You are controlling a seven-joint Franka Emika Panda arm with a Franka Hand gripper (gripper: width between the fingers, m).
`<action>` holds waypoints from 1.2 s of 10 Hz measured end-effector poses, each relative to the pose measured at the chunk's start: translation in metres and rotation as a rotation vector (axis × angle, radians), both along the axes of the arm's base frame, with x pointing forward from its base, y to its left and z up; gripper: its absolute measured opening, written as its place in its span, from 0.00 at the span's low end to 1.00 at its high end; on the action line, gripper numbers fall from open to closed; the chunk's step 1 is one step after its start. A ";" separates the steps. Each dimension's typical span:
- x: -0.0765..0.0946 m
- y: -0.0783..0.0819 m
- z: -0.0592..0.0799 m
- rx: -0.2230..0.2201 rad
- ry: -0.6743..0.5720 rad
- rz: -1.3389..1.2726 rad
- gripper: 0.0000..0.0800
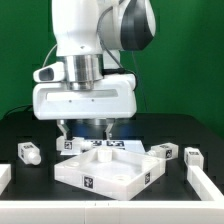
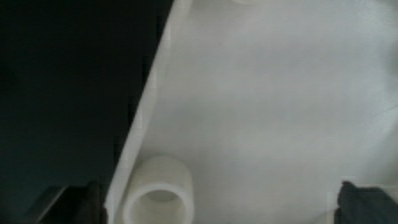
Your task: Assemble one leg
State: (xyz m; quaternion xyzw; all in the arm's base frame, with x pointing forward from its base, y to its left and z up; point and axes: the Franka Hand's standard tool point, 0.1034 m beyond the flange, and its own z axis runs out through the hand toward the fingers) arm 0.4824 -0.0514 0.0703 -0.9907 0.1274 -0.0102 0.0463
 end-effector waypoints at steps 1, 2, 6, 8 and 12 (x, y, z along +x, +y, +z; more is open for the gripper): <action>0.001 0.002 0.000 0.001 -0.001 0.008 0.81; 0.000 0.001 -0.001 0.000 0.001 0.006 0.81; -0.024 -0.023 -0.048 0.001 0.072 -0.079 0.81; -0.030 -0.035 -0.060 -0.003 0.054 -0.087 0.81; -0.031 -0.032 -0.062 -0.011 0.045 -0.078 0.48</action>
Offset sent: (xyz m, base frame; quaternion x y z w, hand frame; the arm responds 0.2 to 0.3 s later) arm -0.0142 -0.0350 -0.0418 -0.0638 -0.0660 0.1128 0.9894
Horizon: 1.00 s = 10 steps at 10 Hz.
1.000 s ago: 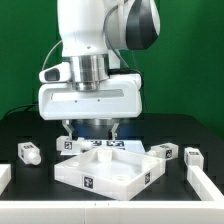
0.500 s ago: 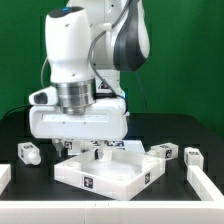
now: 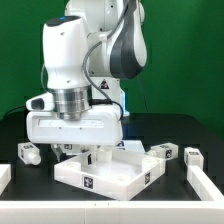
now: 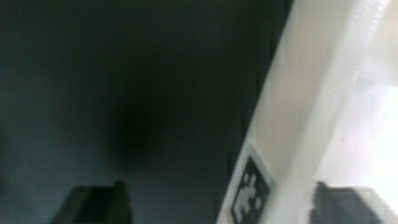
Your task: Assemble one leg
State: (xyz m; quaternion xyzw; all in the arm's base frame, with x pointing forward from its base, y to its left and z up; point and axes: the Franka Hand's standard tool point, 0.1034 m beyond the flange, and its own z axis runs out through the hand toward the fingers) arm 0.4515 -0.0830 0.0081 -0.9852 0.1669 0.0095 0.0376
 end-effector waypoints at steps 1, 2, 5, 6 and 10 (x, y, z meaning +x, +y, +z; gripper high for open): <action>0.000 0.000 0.000 0.000 0.000 0.000 0.48; 0.000 0.000 0.000 0.000 0.000 0.000 0.31; 0.016 0.001 0.008 0.030 0.029 0.009 0.06; 0.032 0.000 0.014 0.038 0.021 0.011 0.06; 0.065 0.018 0.015 0.042 -0.032 0.217 0.06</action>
Offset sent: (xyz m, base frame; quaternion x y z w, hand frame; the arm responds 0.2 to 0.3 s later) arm 0.0000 0.0000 0.0000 0.0000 0.0000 0.0000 1.0000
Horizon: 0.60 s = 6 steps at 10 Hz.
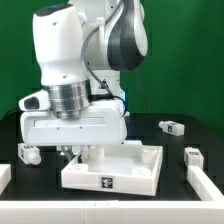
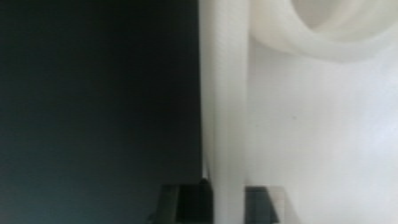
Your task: Assemble one leg
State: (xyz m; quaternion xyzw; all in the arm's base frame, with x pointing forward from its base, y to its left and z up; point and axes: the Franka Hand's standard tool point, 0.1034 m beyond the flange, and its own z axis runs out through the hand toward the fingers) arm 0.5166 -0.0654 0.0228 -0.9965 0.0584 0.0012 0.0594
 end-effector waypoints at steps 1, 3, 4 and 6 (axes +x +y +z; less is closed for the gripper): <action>0.000 0.009 -0.002 0.004 -0.003 0.038 0.06; -0.001 0.004 -0.003 0.002 0.000 0.027 0.06; -0.002 0.004 -0.003 0.003 0.001 0.029 0.06; 0.015 0.012 -0.004 -0.018 -0.012 0.096 0.06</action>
Offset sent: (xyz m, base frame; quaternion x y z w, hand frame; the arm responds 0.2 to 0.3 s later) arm 0.0000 0.0000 0.0000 0.0000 0.0000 0.0000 1.0000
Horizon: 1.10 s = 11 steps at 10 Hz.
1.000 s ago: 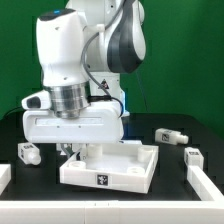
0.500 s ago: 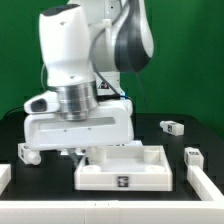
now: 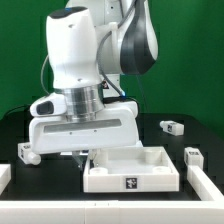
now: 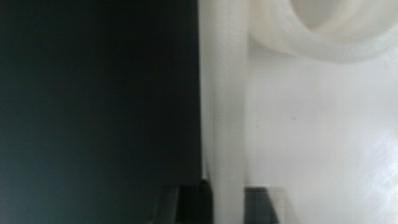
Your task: Assemble one leg
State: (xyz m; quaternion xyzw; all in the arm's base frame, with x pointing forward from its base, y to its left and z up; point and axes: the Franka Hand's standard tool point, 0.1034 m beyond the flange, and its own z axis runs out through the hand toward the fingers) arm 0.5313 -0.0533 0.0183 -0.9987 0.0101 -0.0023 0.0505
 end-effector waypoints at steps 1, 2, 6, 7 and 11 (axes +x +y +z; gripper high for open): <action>0.018 0.009 -0.002 -0.004 -0.006 0.000 0.06; 0.037 0.020 -0.006 -0.007 -0.013 -0.012 0.06; 0.049 0.030 -0.009 -0.018 -0.029 -0.020 0.06; 0.049 0.030 -0.009 -0.018 -0.029 -0.020 0.06; 0.052 0.033 -0.009 -0.036 -0.012 -0.029 0.06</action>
Offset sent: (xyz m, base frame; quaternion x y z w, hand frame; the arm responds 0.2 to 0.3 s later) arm 0.0235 0.0160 -0.0097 -0.0542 0.0094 0.0121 0.9984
